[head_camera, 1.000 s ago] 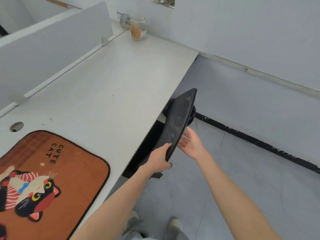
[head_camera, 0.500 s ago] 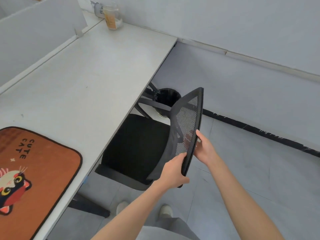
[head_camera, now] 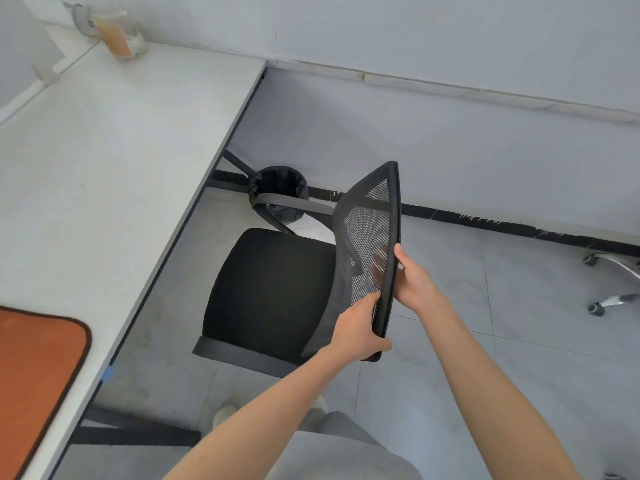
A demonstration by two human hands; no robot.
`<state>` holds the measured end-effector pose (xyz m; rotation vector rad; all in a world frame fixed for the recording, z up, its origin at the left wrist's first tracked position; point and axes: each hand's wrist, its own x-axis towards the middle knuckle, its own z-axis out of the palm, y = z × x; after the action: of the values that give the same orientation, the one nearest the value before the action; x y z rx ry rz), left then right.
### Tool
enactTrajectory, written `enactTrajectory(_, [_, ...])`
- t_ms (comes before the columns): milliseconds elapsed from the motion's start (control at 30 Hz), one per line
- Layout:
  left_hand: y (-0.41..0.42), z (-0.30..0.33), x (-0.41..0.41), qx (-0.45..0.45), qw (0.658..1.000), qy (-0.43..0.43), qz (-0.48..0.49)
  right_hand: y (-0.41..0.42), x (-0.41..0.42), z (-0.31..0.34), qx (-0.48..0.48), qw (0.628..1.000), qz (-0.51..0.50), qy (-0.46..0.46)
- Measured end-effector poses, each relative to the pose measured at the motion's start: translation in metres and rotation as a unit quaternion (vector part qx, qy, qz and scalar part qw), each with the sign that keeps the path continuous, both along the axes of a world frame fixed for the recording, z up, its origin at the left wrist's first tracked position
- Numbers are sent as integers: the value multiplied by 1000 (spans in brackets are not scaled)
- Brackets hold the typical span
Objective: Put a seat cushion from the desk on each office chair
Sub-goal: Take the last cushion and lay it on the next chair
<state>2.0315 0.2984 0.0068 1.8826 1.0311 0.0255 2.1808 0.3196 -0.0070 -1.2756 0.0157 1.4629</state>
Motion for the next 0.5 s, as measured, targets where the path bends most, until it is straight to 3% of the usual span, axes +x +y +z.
enactTrajectory(233, [-2, -5, 15, 9, 1000, -5, 10, -2, 11, 13, -24, 998, 12, -54])
enactTrajectory(300, [0, -4, 9, -16, 1000, -16, 0, 1, 11, 15, -57, 983, 27, -172])
enactTrajectory(333, [2, -2, 4, -44, 999, -32, 5, 3, 12, 16, -79, 957, 39, -276])
enactTrajectory(400, [9, 5, -12, -91, 993, -64, 38, 7, 13, 23, -100, 853, 66, -507])
enactTrajectory(500, [25, 12, -54, -80, 988, -77, 106, 20, -6, 43, -49, 719, 122, -682])
